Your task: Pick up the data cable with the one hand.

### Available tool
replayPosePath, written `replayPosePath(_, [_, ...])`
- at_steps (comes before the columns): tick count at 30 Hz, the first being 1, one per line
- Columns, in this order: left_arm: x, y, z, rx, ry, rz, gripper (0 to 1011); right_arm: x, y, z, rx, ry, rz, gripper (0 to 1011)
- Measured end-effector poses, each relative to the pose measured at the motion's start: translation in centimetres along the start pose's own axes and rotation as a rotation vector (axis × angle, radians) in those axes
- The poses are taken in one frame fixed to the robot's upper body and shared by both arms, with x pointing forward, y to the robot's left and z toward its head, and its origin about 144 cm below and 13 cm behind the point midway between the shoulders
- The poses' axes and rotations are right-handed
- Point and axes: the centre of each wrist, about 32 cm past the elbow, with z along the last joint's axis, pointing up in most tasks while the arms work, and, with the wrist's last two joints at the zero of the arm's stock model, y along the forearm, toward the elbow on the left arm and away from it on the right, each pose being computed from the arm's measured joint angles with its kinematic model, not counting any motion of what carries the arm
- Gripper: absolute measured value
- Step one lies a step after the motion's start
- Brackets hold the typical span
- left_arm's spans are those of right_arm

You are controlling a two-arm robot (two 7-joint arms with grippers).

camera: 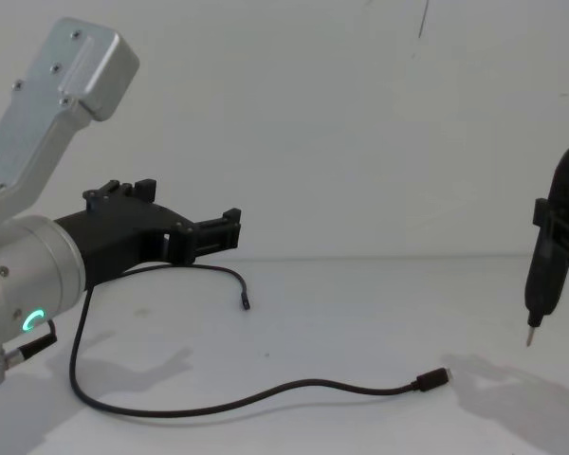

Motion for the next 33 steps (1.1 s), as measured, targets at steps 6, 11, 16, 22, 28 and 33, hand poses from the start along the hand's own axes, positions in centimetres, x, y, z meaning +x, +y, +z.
replayPosePath(6, [0.0, 0.0, 0.0, 0.0, 0.0, 0.0, 1001, 0.0, 0.0, 0.0, 0.0, 0.0, 0.0, 263])
replayPosePath(11, [0.0, 0.0, 0.0, 0.0, 0.0, 0.0, 1001, 0.0, 0.0, 0.0, 0.0, 0.0, 0.0, 263])
replayPosePath(16, [0.0, 0.0, 0.0, 0.0, 0.0, 0.0, 1001, 0.0, 0.0, 0.0, 0.0, 0.0, 0.0, 263])
replayPosePath(22, [0.0, 0.0, 0.0, 0.0, 0.0, 0.0, 1001, 0.0, 0.0, 0.0, 0.0, 0.0, 0.0, 263])
replayPosePath(28, [0.0, 0.0, 0.0, 0.0, 0.0, 0.0, 1001, 0.0, 0.0, 0.0, 0.0, 0.0, 0.0, 263])
replayPosePath(33, [0.0, 0.0, 0.0, 0.0, 0.0, 0.0, 1001, 0.0, 0.0, 0.0, 0.0, 0.0, 0.0, 263])
